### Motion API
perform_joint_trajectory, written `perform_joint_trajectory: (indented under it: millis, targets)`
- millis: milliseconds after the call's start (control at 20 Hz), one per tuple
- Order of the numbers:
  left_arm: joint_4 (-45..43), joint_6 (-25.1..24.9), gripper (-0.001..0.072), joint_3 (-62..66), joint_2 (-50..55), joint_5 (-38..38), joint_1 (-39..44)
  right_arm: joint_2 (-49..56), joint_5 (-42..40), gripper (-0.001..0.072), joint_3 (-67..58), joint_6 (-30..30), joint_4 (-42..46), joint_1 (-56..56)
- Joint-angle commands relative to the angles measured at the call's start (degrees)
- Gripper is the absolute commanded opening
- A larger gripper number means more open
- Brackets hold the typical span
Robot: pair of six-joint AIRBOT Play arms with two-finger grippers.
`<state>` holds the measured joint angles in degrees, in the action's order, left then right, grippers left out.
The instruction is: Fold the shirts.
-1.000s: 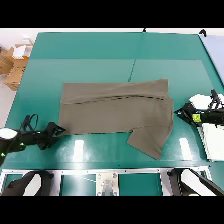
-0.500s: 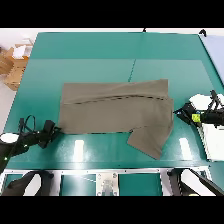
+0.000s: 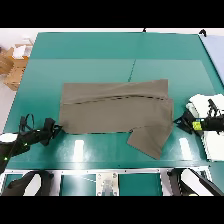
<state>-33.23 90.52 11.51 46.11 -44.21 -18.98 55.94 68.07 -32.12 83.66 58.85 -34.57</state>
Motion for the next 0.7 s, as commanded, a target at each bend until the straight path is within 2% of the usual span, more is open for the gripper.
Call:
perform_joint_trajectory:
  millis: [0, 300, 500, 650]
  targets:
    - [4.2, -4.5, 0.0025, 0.0, 0.0, -0.7, 0.0, -2.6, 2.8, 0.0403, 6.0, 3.4, 3.4, -1.4]
    - [4.2, -5.6, 0.0025, 0.0, 0.0, -1.3, 0.0, 0.4, -1.1, 0.0402, 15.1, 1.5, 0.9, 1.9]
    - [4.6, -7.3, 0.0025, 0.0, 0.0, -1.5, 0.0, 1.8, -5.4, 0.0400, 15.1, -5.0, -7.3, 2.4]
    - [6.3, -8.6, 0.0025, 0.0, 0.0, -2.4, 0.0, 1.8, -5.0, 0.0389, 15.0, -10.9, -14.0, 2.3]
